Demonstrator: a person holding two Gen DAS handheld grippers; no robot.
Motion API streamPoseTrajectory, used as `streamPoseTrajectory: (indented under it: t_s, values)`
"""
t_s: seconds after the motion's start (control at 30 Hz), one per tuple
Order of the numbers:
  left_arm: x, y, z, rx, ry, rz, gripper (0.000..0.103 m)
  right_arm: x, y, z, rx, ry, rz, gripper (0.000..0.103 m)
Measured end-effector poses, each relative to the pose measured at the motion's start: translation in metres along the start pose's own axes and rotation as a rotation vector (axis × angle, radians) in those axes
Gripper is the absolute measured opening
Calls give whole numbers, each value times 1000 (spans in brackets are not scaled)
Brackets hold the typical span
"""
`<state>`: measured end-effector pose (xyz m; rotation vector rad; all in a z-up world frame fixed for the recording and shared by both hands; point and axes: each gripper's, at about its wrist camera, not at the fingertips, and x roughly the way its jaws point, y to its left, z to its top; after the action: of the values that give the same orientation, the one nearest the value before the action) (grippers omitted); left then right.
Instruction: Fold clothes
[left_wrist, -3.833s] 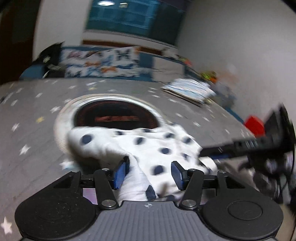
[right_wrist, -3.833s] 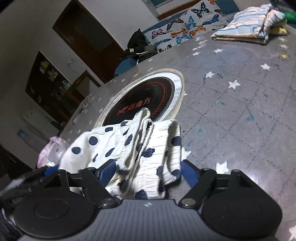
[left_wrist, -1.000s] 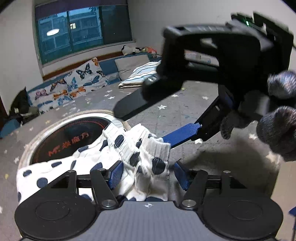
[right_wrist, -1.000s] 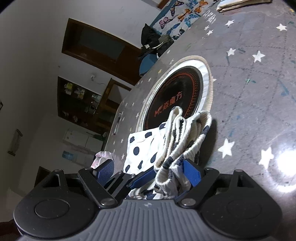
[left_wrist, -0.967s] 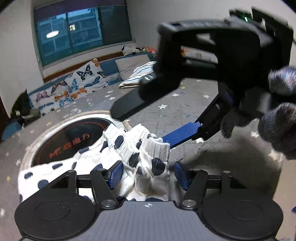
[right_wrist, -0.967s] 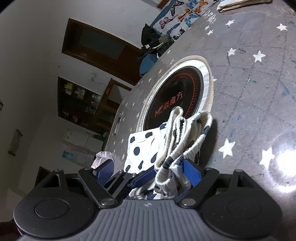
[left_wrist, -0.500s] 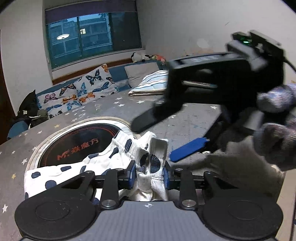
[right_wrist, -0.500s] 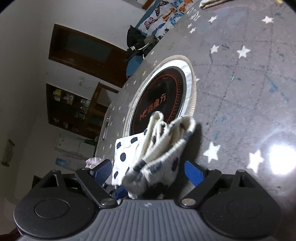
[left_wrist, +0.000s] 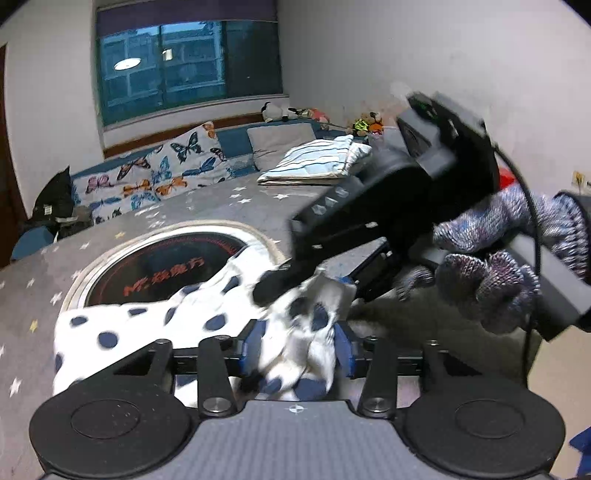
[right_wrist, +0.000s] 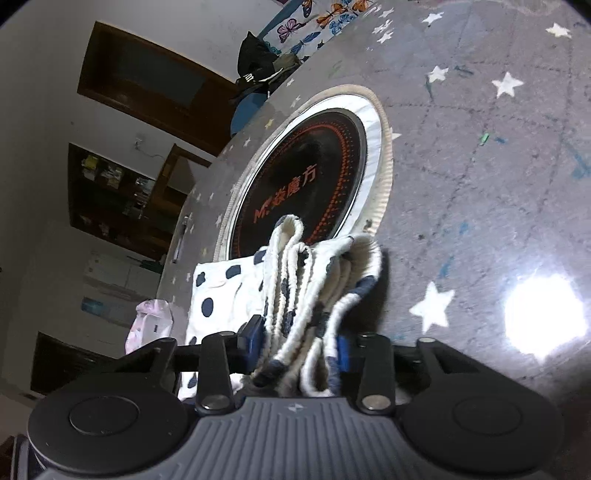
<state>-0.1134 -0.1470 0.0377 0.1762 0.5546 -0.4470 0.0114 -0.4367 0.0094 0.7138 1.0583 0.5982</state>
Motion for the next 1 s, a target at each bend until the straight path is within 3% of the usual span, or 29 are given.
streamPoseTrajectory:
  t_s: [0.57, 0.73, 0.8, 0.87, 1.0]
  values:
    - [-13, 145, -26, -492, 105, 362, 54, -6, 18, -7, -170, -44, -75, 32]
    - [-5, 150, -36, -521, 137, 314, 51, -7, 22, -7, -214, -55, -94, 32]
    - [-3, 150, -37, -513, 138, 307, 45, -7, 22, -7, -223, -58, -95, 32]
    - [-2, 150, -36, -518, 138, 287, 29, -8, 23, -7, -236, -64, -101, 32]
    - [-1, 147, -33, -501, 141, 292, 23, -9, 25, -9, -253, -69, -109, 32]
